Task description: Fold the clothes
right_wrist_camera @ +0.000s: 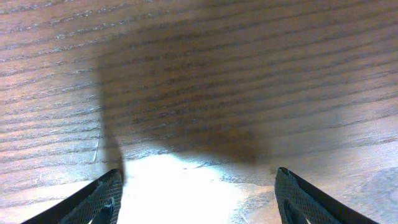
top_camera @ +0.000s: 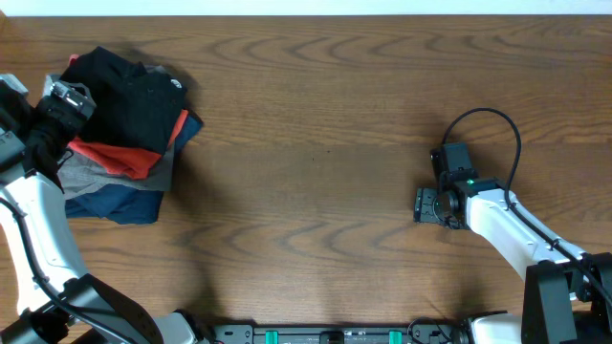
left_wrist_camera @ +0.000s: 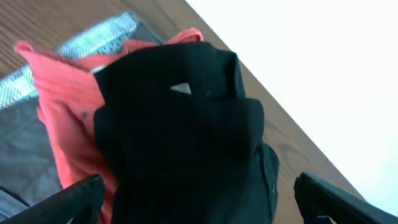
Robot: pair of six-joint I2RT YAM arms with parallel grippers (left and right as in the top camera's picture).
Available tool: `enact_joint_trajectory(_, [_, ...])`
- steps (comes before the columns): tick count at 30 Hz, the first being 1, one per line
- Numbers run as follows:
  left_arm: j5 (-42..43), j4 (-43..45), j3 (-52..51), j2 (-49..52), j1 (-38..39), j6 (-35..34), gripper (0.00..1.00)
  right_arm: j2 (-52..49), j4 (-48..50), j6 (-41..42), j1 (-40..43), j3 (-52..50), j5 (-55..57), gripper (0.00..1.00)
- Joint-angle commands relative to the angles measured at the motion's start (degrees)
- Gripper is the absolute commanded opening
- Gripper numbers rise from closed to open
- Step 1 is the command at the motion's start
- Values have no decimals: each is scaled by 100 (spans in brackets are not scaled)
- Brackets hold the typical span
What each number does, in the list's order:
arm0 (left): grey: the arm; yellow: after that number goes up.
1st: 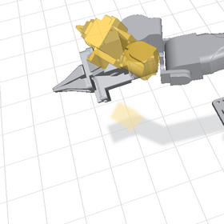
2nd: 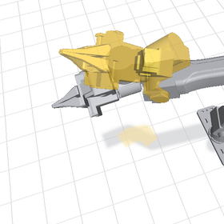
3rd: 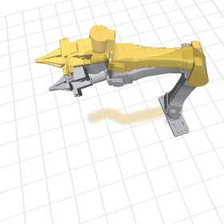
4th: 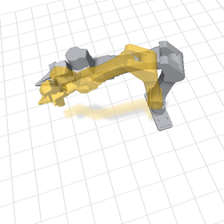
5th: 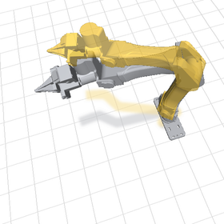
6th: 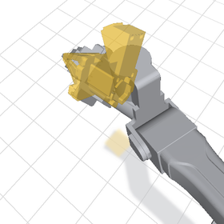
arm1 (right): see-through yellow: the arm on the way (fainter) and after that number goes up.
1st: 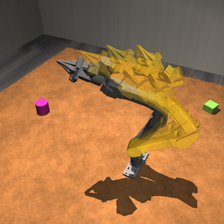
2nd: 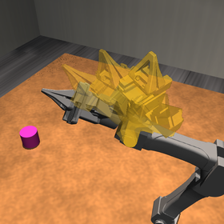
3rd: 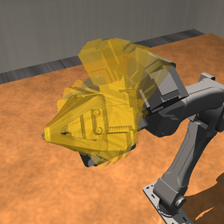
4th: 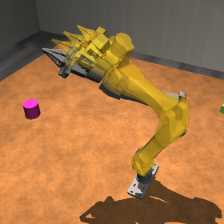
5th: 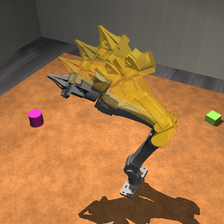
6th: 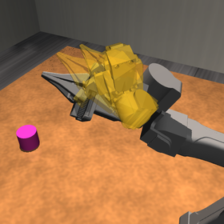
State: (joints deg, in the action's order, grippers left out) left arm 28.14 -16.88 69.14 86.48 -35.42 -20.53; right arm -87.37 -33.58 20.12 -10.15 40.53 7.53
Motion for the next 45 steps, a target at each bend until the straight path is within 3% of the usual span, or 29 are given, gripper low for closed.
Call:
enact_joint_trajectory(1, [470,-13,105,-74,210,-205,98,-28,11,-44,35,-17,-9,77])
enact_joint_trajectory(10, [426,-393,96,-74,1932,372,98,-28,345,-44,35,-17,-721,84])
enact_joint_trajectory(12, [190,-629,33,-70,2474,605,98,-28,507,-44,35,-17,-1034,99])
enact_joint_trajectory(17, [-940,-1698,-70,87,3703,1143,98,-24,719,-52,37,-2,-1294,99])
enact_joint_trajectory(21, [-1534,-3021,-70,227,4288,1172,98,46,190,-476,42,155,-1416,99])
enact_joint_trajectory(26, [-1534,-4570,-68,184,4450,929,98,455,-1086,-476,39,667,-1399,99])
enact_joint_trajectory(30, [-1534,-5189,-70,-13,4452,931,98,1191,-1397,-275,37,726,-1397,99])
enact_joint_trajectory(34, [-1641,-5165,-70,-616,4450,931,98,2186,-1414,-17,33,649,-1307,99])
enact_joint_trajectory(45, [-2028,-4358,-70,-3506,4450,977,98,5209,-1440,658,33,-105,-337,99])
